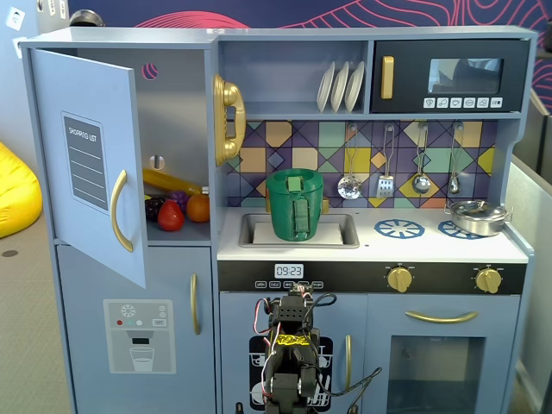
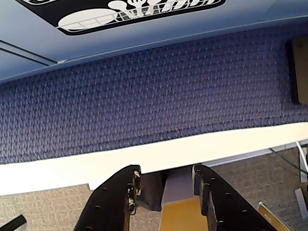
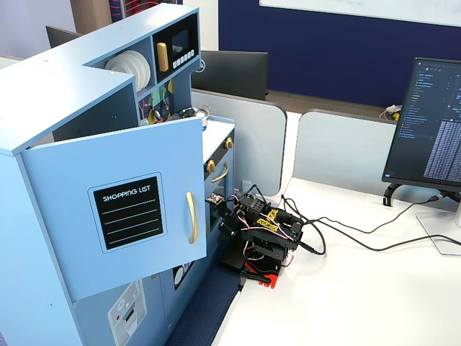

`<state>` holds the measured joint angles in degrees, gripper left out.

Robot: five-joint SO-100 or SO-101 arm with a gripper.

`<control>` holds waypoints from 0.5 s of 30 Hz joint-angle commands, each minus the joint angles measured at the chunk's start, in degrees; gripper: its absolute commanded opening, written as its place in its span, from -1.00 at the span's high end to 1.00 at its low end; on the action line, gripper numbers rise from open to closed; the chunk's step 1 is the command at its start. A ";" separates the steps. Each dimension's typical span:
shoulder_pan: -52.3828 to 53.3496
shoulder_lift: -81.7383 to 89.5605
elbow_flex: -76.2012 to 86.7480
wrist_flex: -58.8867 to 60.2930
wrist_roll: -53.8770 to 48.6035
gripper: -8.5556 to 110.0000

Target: Close the left cabinet door

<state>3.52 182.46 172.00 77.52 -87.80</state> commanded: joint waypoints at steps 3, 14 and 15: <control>0.53 -0.26 -0.26 10.28 -0.70 0.86; -7.29 -0.44 -1.14 10.28 -3.69 0.86; -11.34 -0.53 -2.46 10.28 -3.34 0.86</control>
<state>0.79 182.46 172.00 77.61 -89.74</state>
